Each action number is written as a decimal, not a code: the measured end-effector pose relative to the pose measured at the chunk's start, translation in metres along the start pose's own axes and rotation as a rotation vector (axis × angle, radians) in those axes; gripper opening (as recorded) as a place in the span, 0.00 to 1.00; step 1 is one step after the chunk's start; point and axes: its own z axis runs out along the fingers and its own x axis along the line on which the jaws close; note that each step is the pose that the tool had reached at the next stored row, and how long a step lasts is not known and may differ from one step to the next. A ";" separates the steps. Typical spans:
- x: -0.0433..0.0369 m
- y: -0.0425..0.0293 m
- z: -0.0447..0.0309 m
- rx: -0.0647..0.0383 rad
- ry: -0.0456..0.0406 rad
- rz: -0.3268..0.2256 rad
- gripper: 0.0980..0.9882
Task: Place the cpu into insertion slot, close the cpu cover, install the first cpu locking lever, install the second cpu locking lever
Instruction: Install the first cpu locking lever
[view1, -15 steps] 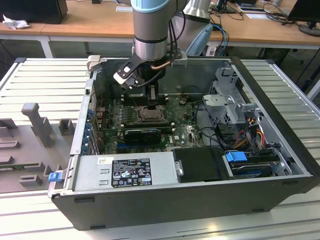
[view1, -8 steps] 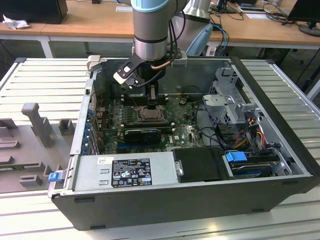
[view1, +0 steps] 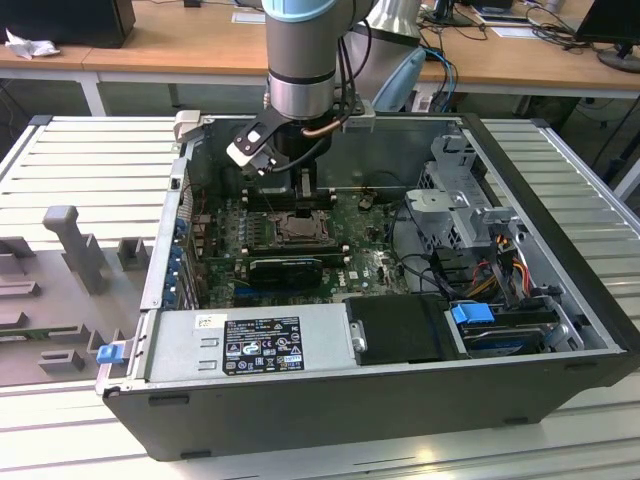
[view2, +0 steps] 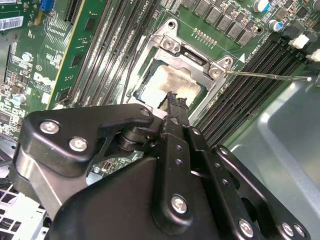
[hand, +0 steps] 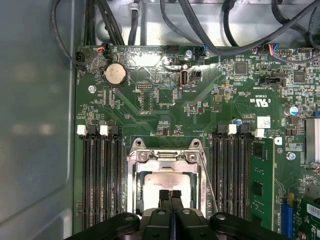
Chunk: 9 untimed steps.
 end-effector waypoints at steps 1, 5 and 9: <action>0.0000 0.0000 0.0000 0.000 0.0000 0.000 0.01; -0.0001 0.0000 -0.0003 0.000 0.0000 0.000 0.01; -0.0001 0.0001 -0.0022 0.000 -0.0001 0.000 0.01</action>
